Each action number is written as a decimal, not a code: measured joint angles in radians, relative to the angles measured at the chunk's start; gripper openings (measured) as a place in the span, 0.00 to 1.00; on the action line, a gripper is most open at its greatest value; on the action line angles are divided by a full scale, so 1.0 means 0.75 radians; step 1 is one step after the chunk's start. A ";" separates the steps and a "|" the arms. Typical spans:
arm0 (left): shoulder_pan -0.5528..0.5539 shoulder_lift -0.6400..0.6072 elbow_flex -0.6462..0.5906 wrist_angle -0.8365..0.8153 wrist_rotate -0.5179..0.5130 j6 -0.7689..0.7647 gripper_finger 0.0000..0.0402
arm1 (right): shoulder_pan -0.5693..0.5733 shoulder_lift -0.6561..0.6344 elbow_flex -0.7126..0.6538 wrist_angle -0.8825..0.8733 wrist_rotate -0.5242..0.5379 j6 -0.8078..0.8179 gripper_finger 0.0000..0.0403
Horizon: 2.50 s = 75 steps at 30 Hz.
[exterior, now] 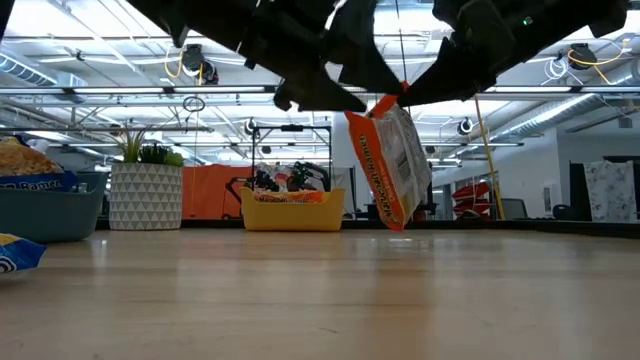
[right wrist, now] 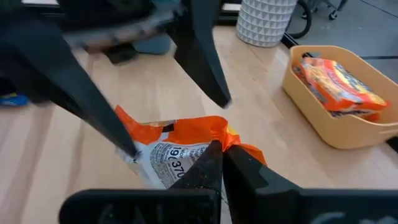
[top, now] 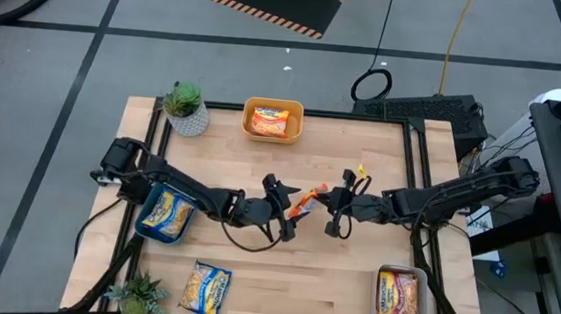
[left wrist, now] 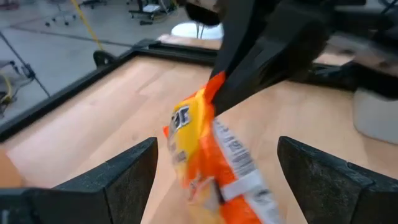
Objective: Sort Maruchan noodles
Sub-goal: Put the orange noodle pack into the yellow bin
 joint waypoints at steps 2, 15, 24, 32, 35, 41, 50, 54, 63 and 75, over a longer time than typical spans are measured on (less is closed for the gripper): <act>-0.010 0.011 -0.001 -0.045 -0.029 -0.013 0.83 | 0.014 0.024 0.000 0.037 0.000 0.009 0.00; 0.010 0.059 -0.001 -0.196 -0.130 -0.092 0.83 | -0.025 0.056 -0.001 0.121 0.000 -0.076 0.00; 0.084 0.059 -0.001 -0.289 -0.129 -0.088 0.82 | -0.106 0.057 0.000 0.212 -0.011 -0.240 0.00; 0.160 0.059 -0.001 -0.210 -0.126 0.082 0.60 | -0.196 0.057 0.000 0.259 -0.087 -0.384 0.00; 0.190 0.059 -0.001 -0.164 -0.126 0.147 0.49 | -0.233 0.057 0.000 0.264 -0.087 -0.429 0.00; 0.250 0.043 -0.001 -0.136 -0.108 0.262 0.33 | -0.301 0.050 0.000 0.264 -0.088 -0.557 0.00; 0.326 -0.055 -0.002 -0.240 -0.034 0.308 0.32 | -0.357 -0.097 0.000 0.148 -0.227 -0.581 0.13; 0.352 -0.119 -0.002 -0.322 -0.037 0.336 0.32 | -0.353 -0.212 0.000 0.016 -0.228 -0.512 0.20; 0.532 -0.262 0.000 -0.395 -0.041 0.374 0.32 | -0.272 -0.439 -0.001 -0.262 -0.228 -0.276 0.27; 0.730 -0.241 -0.001 -0.417 0.023 0.668 0.32 | -0.039 -0.486 0.000 -0.317 -0.227 -0.085 0.26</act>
